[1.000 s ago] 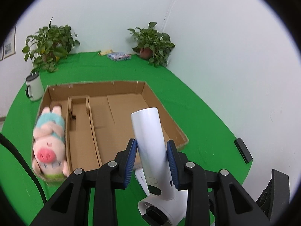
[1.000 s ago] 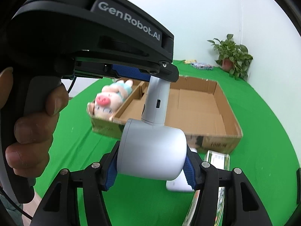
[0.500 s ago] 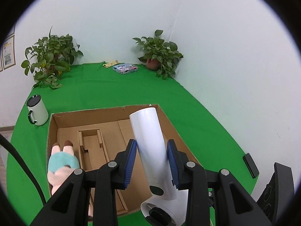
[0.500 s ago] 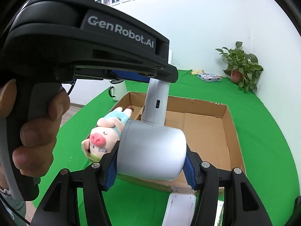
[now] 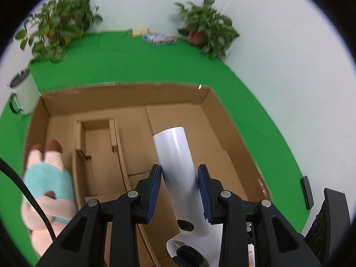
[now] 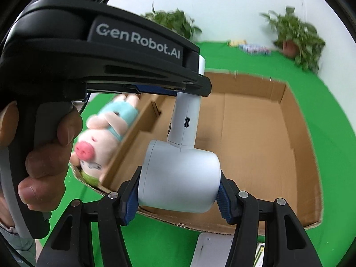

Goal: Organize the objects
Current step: 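Lift the hair dryer and carry it over the box with the right gripper, then lower the hair dryer beside the insert and open the right gripper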

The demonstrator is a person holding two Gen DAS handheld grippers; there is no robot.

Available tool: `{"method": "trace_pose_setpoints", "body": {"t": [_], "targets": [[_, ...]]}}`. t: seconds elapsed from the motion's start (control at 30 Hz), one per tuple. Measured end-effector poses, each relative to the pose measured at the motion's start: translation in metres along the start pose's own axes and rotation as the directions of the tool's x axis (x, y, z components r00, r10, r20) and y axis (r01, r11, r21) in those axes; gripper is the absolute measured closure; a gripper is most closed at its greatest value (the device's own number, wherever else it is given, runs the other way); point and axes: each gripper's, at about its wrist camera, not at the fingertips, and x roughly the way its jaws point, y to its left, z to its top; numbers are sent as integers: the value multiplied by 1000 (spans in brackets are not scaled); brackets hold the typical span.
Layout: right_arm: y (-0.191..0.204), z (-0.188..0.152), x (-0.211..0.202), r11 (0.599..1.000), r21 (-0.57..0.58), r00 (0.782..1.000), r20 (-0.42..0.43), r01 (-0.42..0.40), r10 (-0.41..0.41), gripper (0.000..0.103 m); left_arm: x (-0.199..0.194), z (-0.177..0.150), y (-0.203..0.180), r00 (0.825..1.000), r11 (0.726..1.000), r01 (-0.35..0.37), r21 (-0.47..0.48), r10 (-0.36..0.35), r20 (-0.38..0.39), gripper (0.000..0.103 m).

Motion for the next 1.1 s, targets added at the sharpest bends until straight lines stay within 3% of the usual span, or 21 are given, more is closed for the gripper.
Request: {"method": "trace_pose_setpoints", "body": {"t": [0.23,0.5,0.73,1.0,1.1], "targets": [[-16,-11,38,997,65,992,-114,-38,46,48,42,-8,15,995,999,-6,-32,3,-96,70],[-22,-12,62,994,88,981,-175,-65,79,47,59,-14,28,986,996,-17,-90,2,-165,70],[-17,-11,64,993,93,981,-174,-68,83,51,43,-17,36,989,995,-40,-90,26,-148,69],[-18,-7,67,993,113,978,-203,-17,40,51,-1,-13,31,997,997,-68,-33,67,-32,70],[-17,-3,58,987,140,975,-199,-75,102,46,-19,-24,29,996,996,-93,-6,93,13,70]]}}
